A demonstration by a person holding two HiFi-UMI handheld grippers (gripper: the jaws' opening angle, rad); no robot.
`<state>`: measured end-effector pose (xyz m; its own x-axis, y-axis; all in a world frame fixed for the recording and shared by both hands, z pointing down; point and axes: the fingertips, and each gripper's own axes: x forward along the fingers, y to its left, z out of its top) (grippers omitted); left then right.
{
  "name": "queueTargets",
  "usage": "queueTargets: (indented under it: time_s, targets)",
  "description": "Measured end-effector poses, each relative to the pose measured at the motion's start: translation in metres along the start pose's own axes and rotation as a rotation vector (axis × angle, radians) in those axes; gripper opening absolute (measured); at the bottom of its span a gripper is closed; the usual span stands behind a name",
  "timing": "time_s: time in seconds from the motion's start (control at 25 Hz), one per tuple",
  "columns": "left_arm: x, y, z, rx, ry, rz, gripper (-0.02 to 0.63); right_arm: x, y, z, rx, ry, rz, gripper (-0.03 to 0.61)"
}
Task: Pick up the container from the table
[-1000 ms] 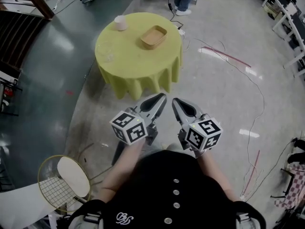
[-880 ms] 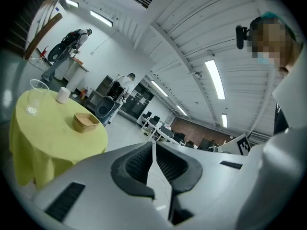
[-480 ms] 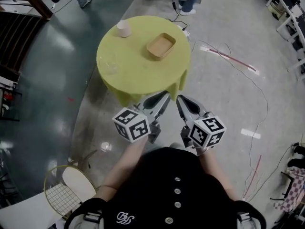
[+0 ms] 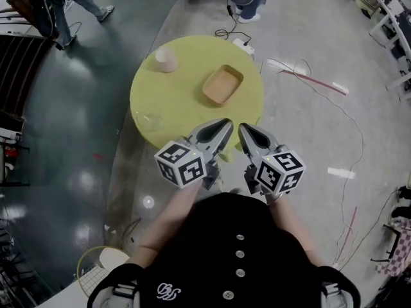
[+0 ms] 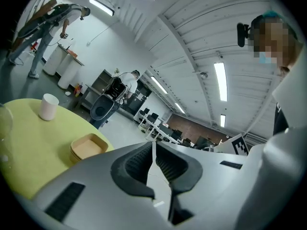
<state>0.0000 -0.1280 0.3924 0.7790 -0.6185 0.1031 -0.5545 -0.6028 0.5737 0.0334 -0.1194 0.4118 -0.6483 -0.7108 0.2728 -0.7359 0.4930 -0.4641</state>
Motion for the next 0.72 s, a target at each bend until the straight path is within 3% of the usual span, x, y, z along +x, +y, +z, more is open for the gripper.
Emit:
queueTargets:
  time_s: [0.36,0.72]
  targets:
    - [0.017,0.020,0.014,0.006,0.048,-0.044,0.031,0.025,-0.009,0.015,0.021,-0.023,-0.048,0.005]
    - [0.020,0.027,0.026,-0.010,0.022,-0.028,0.031,0.028,-0.012,0.022,0.028,-0.013,-0.059,0.005]
